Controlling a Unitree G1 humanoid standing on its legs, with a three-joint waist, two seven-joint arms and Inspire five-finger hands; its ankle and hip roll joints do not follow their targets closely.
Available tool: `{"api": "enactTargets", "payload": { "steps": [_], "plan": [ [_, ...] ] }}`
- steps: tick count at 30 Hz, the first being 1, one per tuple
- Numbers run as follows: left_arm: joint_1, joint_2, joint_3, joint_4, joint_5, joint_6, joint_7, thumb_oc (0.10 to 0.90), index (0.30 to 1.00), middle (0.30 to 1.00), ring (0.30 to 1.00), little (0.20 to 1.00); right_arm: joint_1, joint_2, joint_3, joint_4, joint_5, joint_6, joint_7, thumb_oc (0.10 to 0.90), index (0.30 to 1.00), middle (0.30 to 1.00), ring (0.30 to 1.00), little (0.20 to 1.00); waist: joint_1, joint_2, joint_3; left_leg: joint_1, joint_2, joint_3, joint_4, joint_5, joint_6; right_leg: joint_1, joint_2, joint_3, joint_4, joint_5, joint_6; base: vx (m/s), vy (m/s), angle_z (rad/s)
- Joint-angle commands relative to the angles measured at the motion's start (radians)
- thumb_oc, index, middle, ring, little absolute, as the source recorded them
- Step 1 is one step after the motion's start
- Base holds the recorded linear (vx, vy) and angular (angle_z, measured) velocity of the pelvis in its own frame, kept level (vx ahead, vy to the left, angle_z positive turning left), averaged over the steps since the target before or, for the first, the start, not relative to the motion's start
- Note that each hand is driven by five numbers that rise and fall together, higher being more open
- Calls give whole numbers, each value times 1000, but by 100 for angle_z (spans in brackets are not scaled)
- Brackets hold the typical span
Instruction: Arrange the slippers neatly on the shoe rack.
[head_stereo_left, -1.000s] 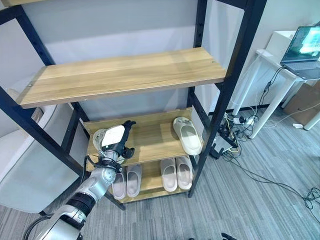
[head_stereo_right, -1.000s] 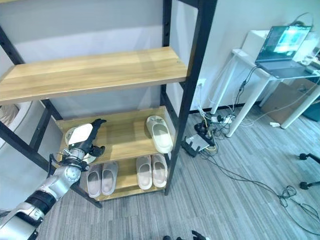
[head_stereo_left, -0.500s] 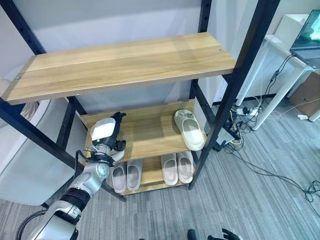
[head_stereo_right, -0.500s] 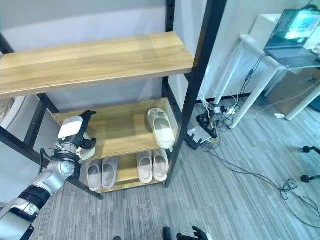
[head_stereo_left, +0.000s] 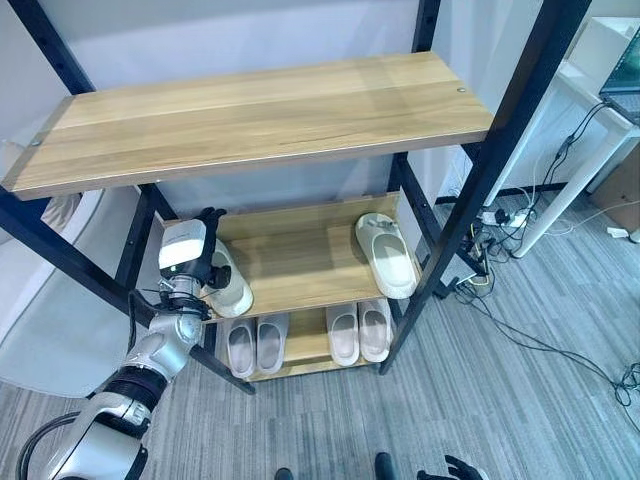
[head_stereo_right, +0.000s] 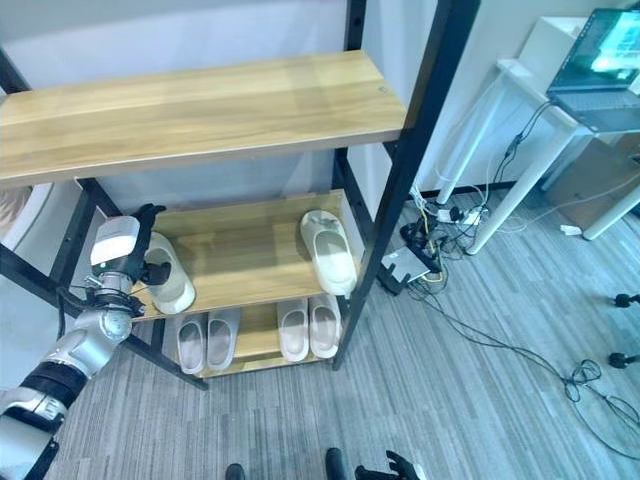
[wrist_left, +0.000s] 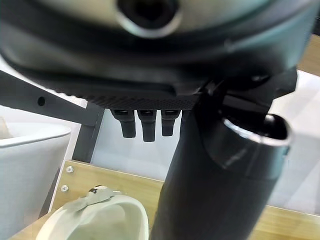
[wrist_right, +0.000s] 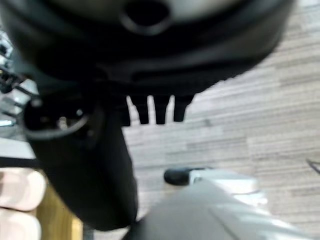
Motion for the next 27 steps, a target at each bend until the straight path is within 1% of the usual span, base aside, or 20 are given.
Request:
{"api": "enactTargets", "payload": {
  "steps": [1, 5, 9, 14, 16, 18, 22, 27],
  "plan": [
    [-252, 69, 40, 55, -17, -15, 97, 800, 900, 900, 900, 900, -9, -40, 47, -6, -19, -15, -12, 800, 900, 900, 900, 900, -10, 22, 9, -36, -78, 2, 4, -65, 41, 8, 9, -75, 13, -105, 46, 0, 0, 0],
    [-293, 66, 21, 81, -28, -11, 102, 800, 900, 900, 900, 900, -21, -44, 55, -6, -22, -16, -16, 800, 900, 900, 900, 900, -11, 20, 20, -67, -77, 8, 4, -57, 41, -25, 9, -70, 13, -94, 45, -15, 6, -2],
    [-334, 81, 3, 85, -12, -1, 110, 800, 900, 900, 900, 900, -33, -47, 52, -9, -22, -21, -24, 800, 900, 900, 900, 900, -10, 21, 34, -102, -79, 7, 4, -49, 44, -61, 7, -70, 13, -83, 44, -8, 3, -1],
    [-345, 92, 2, 88, -4, 7, 113, 800, 900, 900, 900, 900, -41, -51, 48, -13, -18, -24, -27, 800, 900, 900, 900, 900, -5, 22, 40, -116, -82, 8, 4, -46, 46, -73, 5, -68, 13, -80, 42, 0, 0, 0],
    [-342, 94, 7, 79, -4, 8, 111, 800, 900, 900, 900, 900, -40, -51, 46, -14, -17, -24, -27, 800, 900, 900, 900, 900, -4, 22, 40, -115, -83, 8, 4, -47, 47, -72, 4, -69, 13, -80, 42, 0, 0, 0],
    [-314, 108, 35, 9, 16, 7, 113, 800, 900, 900, 900, 900, -31, -44, 42, -17, -22, -25, -26, 800, 900, 900, 900, 900, 2, 21, 36, -108, -85, 6, 4, -51, 47, -65, 4, -71, 13, -87, 41, 41, 12, 0],
    [-288, 117, 55, -41, 40, 7, 110, 800, 900, 900, 900, 900, -29, -43, 41, -18, -25, -25, -22, 800, 900, 900, 900, 900, 7, 18, 33, -94, -86, 3, 4, -56, 48, -51, 4, -72, 13, -93, 40, 29, 6, 0],
    [-258, 121, 80, -70, 41, 5, 103, 800, 900, 900, 900, 900, -25, -38, 46, -19, -28, -23, -18, 800, 900, 900, 900, 900, 11, 17, 31, -79, -88, -2, 4, -62, 48, -36, 4, -76, 13, -100, 39, 8, 1, 0]
  ]
}}
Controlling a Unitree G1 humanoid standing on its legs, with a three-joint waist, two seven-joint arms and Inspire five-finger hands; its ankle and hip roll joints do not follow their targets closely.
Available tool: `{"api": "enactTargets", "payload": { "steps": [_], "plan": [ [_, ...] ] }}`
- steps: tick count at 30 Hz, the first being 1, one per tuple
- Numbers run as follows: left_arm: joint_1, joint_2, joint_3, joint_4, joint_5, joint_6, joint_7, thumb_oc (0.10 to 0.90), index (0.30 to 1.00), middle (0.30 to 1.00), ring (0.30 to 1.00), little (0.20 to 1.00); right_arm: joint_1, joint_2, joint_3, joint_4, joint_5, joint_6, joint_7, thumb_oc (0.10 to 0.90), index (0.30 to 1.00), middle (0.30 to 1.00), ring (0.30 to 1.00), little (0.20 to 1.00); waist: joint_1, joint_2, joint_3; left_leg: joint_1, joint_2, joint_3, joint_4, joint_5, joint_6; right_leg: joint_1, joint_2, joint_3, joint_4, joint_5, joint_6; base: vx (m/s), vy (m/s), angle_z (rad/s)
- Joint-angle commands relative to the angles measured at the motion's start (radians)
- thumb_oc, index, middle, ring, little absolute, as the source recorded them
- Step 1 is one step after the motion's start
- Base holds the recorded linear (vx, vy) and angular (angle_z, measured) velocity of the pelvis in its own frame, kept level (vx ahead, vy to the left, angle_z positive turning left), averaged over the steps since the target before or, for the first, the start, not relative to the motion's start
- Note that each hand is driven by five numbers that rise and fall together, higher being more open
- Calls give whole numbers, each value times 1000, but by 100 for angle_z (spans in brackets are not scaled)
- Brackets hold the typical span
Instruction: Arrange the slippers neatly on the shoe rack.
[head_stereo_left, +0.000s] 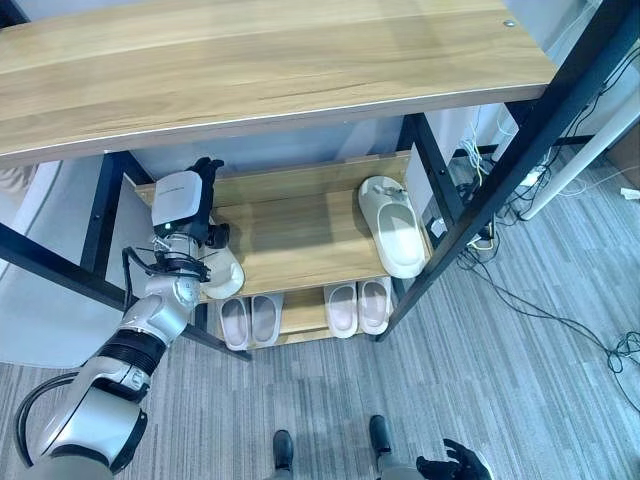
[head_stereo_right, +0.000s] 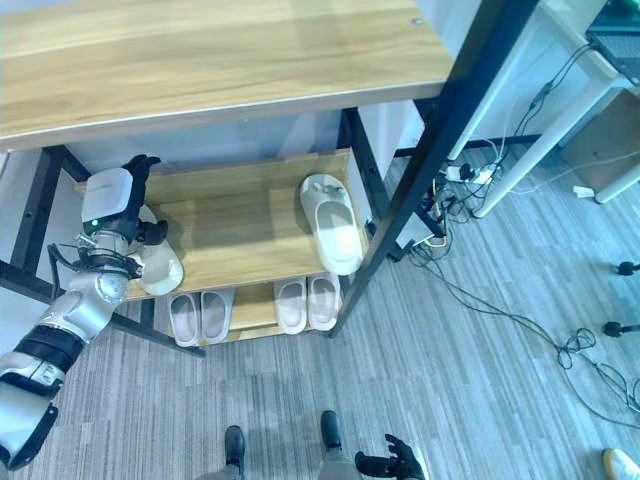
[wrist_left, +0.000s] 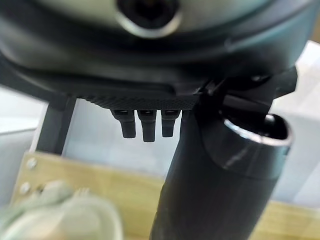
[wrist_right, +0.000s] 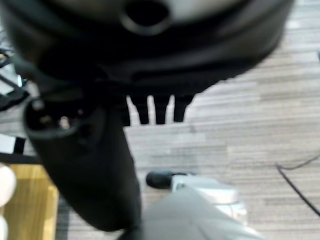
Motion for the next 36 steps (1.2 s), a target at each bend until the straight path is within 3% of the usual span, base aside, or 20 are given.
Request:
{"api": "enactTargets", "payload": {
  "steps": [1, 12, 36],
  "plan": [
    [-110, 70, 117, -44, 20, -21, 92, 800, 900, 900, 900, 900, 26, -19, 7, -18, -19, -21, -13, 800, 900, 900, 900, 900, 9, 24, -24, -1, -84, -6, 3, -73, 47, 43, 7, -76, 6, -118, 37, 0, 0, 0],
    [-54, 73, 125, -27, 16, -28, 79, 800, 900, 900, 900, 900, 33, -24, -21, 1, -3, -10, -11, 800, 900, 900, 900, 900, 14, 20, -30, 24, -84, -9, 3, -83, 47, 72, 5, -85, 6, -127, 40, 10, 1, 0],
    [-65, 68, 101, 72, 4, -16, 77, 800, 900, 900, 900, 900, 41, -21, -6, -9, -21, -9, -8, 800, 900, 900, 900, 900, 12, 10, -37, 37, -82, -4, 3, -93, 48, 83, 8, -88, 6, -130, 43, 12, 1, 0]
  ]
}}
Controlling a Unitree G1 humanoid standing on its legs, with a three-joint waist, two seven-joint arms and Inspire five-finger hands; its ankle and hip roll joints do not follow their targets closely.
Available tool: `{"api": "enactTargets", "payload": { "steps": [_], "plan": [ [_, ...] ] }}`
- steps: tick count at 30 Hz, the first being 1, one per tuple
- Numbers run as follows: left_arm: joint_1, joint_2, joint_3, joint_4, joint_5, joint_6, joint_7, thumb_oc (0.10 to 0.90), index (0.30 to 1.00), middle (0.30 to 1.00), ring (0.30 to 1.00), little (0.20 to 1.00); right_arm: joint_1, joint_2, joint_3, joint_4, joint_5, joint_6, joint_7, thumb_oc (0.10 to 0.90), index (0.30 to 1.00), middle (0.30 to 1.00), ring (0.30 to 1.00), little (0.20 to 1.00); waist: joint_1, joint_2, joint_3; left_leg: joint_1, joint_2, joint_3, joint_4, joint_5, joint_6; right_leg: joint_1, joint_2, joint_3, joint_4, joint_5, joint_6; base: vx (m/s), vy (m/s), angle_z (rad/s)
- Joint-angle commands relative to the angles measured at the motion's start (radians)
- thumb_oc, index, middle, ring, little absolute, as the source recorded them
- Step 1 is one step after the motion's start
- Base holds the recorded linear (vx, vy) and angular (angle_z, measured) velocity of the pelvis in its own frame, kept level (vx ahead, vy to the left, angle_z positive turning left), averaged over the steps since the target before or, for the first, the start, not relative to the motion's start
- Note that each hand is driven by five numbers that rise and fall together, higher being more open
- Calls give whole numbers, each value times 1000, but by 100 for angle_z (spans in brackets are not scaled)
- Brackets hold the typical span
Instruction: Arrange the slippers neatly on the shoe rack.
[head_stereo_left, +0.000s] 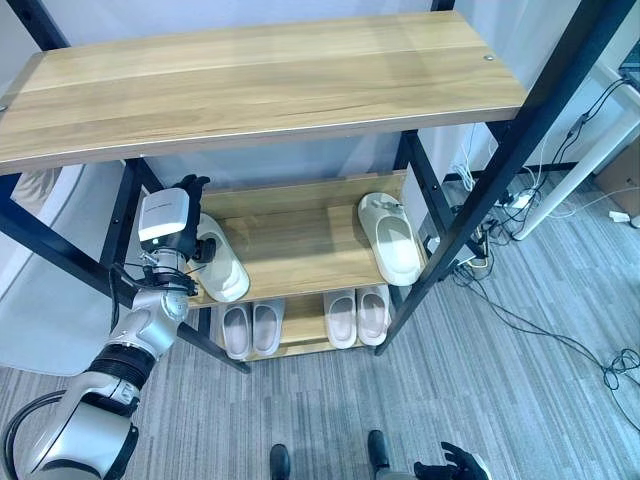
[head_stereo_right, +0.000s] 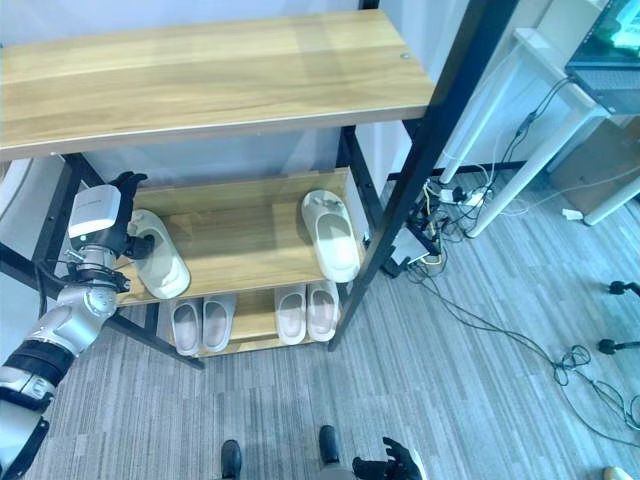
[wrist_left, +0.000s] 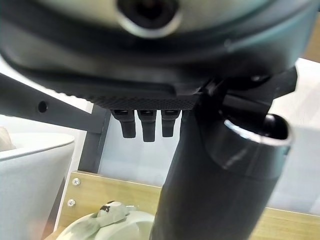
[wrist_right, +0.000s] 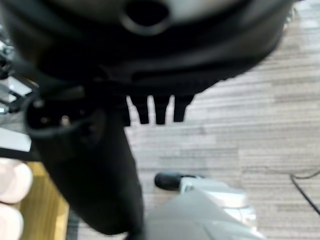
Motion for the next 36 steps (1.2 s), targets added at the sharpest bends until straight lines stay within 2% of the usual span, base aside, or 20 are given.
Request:
{"api": "enactTargets", "payload": {
  "steps": [1, 23, 24, 25, 28, 36],
  "plan": [
    [-152, 57, 58, 56, 6, -14, 78, 800, 900, 900, 900, 900, 31, -28, -7, -11, -8, -13, -11, 800, 900, 900, 900, 900, 13, 31, -24, -13, -82, 0, 4, -93, 49, 32, 8, -77, 6, -131, 45, 0, 0, 0],
    [-205, 25, 14, 100, 22, -1, 83, 800, 900, 900, 900, 900, -2, -38, 1, -10, -2, -18, -21, 800, 900, 900, 900, 900, 12, 22, -3, -66, -77, 9, 4, -83, 50, -28, 9, -74, 6, -113, 44, 0, 0, 0],
    [-202, 20, 16, 104, 15, -1, 87, 591, 587, 587, 587, 587, -3, -37, 3, -10, -1, -18, -21, 800, 900, 900, 900, 900, 12, 21, -2, -67, -77, 9, 4, -83, 50, -30, 10, -73, 6, -112, 43, 0, 0, 0],
    [-199, 16, 18, 105, 12, -2, 90, 408, 312, 312, 312, 312, -5, -37, 4, -10, -1, -17, -22, 800, 900, 900, 900, 900, 11, 20, -3, -68, -77, 9, 4, -83, 50, -32, 10, -72, 6, -111, 43, 0, 0, 0],
    [-188, 7, 13, 112, 19, -3, 87, 400, 300, 300, 300, 300, -13, -38, 5, -7, -1, -17, -25, 800, 900, 900, 900, 900, 12, 19, -1, -70, -77, 11, 4, -83, 50, -34, 10, -70, 6, -111, 43, 0, 0, 0],
    [-128, -77, -18, 106, 22, -26, 61, 400, 300, 300, 300, 300, -30, -40, 8, -7, 3, -21, -35, 800, 900, 900, 900, 900, 10, 16, 12, -84, -78, 14, 4, -78, 53, -51, 12, -64, 6, -104, 37, -18, -6, 0]
  ]
}}
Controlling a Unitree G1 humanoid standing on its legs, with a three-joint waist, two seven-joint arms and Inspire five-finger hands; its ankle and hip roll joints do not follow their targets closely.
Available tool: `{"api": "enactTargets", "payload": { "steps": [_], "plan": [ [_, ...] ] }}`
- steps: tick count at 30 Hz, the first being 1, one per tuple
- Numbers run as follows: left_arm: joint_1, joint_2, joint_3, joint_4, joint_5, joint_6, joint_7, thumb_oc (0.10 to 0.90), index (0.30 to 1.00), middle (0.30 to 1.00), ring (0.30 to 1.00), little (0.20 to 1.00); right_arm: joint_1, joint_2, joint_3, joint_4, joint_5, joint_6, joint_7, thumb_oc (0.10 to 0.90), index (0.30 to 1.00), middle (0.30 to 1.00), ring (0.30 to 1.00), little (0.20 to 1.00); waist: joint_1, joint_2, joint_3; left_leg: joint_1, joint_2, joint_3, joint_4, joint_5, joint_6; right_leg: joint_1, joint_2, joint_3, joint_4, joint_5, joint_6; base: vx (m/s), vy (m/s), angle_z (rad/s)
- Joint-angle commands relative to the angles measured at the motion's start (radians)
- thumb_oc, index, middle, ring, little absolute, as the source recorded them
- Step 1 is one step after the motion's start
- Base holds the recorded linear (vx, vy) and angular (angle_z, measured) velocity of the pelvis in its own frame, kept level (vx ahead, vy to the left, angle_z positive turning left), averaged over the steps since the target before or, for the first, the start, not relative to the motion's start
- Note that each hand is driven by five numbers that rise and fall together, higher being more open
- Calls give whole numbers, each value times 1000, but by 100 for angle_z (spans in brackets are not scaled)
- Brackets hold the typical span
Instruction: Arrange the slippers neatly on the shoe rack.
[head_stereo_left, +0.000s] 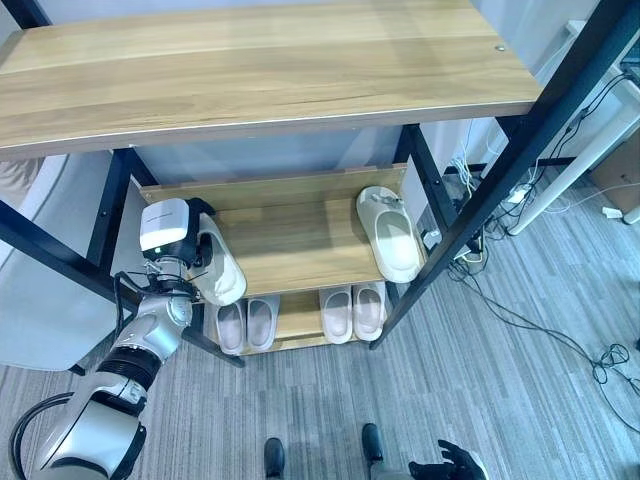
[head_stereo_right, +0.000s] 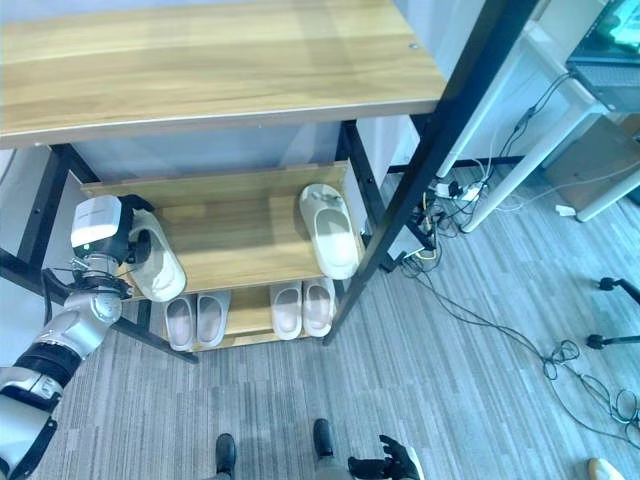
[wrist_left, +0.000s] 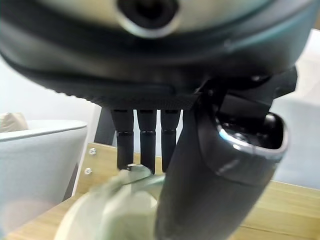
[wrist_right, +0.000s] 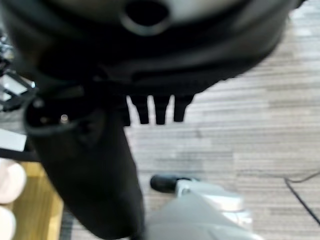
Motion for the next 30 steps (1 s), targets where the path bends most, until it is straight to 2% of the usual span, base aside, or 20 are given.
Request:
{"api": "enactTargets", "payload": {
  "steps": [1, 10, 16, 20, 25, 26, 27, 28, 30],
  "plan": [
    [-100, -58, -6, 4, 20, -41, 12, 400, 300, 300, 300, 300, -20, -43, -12, -5, 4, -21, -33, 800, 900, 900, 900, 900, 13, 33, 49, -20, -74, 7, 3, -83, 51, 19, 16, -73, 6, -115, 41, -37, -15, 1],
    [-8, -150, -49, -154, 27, -117, -3, 400, 300, 300, 300, 300, -28, -34, -30, 3, 22, -22, -39, 800, 900, 900, 900, 900, 13, 30, 47, 19, -70, 13, 3, -88, 49, 62, 18, -70, 6, -125, 37, -22, -36, 0],
    [79, -149, -35, -300, 8, -167, -30, 400, 300, 300, 300, 300, -28, -32, -66, -16, 39, -21, -49, 800, 900, 900, 900, 900, 7, 33, 3, 108, -59, 12, 3, -105, 43, 151, 28, -72, 11, -156, 19, 36, -104, -2],
    [114, -143, -22, -323, 11, -171, -25, 400, 300, 300, 300, 300, -20, -36, -75, -26, 30, -20, -55, 800, 900, 900, 900, 900, -1, 40, -12, 145, -44, 15, 3, -100, 37, 188, 42, -72, 18, -174, 7, 18, -132, -2],
    [170, -112, -3, -313, 68, -154, -17, 400, 300, 300, 300, 300, 31, -35, -68, -59, 13, -29, -49, 800, 900, 900, 900, 900, -11, 49, -35, 196, -4, 27, 3, -85, 15, 229, 70, -61, 37, -208, -18, 0, -161, -4],
    [171, -106, -2, -301, 74, -148, -19, 400, 300, 300, 300, 300, 22, -35, -65, -57, 18, -27, -46, 800, 900, 900, 900, 900, -12, 49, -30, 195, 7, 29, 24, -72, 9, 227, 79, -54, 56, -211, -27, 15, -181, -1],
    [170, -103, -1, -298, 75, -146, -20, 400, 300, 300, 300, 300, 9, -38, -60, -56, 18, -25, -49, 800, 900, 900, 900, 900, -11, 45, -22, 193, 17, 26, 77, -88, 4, 240, 83, -49, 72, -229, -34, -68, -210, -3],
    [166, -98, 2, -301, 75, -147, -22, 400, 300, 300, 300, 300, -2, -42, -55, -62, 16, -26, -50, 800, 900, 900, 900, 900, -11, 36, -7, 159, 28, 23, 167, -104, -3, 246, 82, -50, 89, -236, -42, -65, -209, -6],
    [163, -97, 6, -302, 65, -149, -20, 400, 300, 300, 300, 300, -16, -52, -39, -79, 10, -29, -53, 800, 900, 900, 900, 900, 0, 18, 27, 82, 35, 19, 323, -85, -7, 264, 77, -58, 104, -239, -57, -116, -187, 0]
  ]
}}
